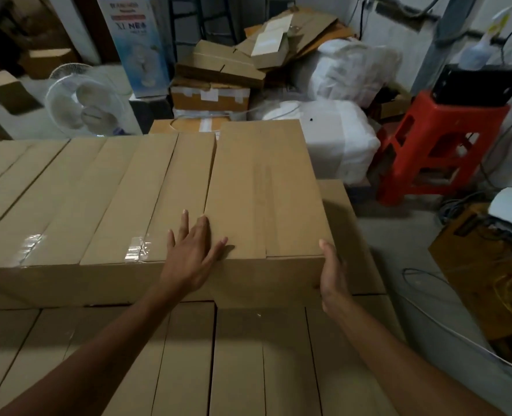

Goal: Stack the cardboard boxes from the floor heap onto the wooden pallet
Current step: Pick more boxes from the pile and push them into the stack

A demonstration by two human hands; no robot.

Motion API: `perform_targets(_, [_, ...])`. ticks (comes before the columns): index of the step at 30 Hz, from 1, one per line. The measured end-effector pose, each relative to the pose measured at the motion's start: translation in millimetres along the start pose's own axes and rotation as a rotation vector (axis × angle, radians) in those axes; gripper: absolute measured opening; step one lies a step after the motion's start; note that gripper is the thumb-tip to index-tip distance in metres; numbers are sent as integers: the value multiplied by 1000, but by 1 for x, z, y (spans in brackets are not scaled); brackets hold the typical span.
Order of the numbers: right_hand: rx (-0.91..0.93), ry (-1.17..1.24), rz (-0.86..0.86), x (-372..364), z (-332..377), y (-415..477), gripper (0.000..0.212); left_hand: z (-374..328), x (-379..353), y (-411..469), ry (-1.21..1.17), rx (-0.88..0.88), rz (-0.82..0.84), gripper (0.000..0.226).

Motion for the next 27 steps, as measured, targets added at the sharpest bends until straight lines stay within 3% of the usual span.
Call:
perform_targets(2, [-12,15,-10,-3,-19,19,56,13,-27,10,76,2,20,112])
perform_targets(10, [11,-12,26,-14,-57,64,58,26,-77,26,326,-4,-13,98])
perform_targets(20, [1,-98,57,-15,-54,76,66,27,-84,26,338,27,-82,93])
perform_targets(27, [-1,-116,106,-12,-54,80,57,29,-83,25,317,54,-149,88])
Point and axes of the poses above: each hand's wrist, its own y-axis towards the middle knuckle, its own x-axis out of the back of the hand, z = x × y, the point moved 4 cm from there along y, towards the middle knuckle, and after that the axes turned 15 degrees about y, right-handed, at the moved point
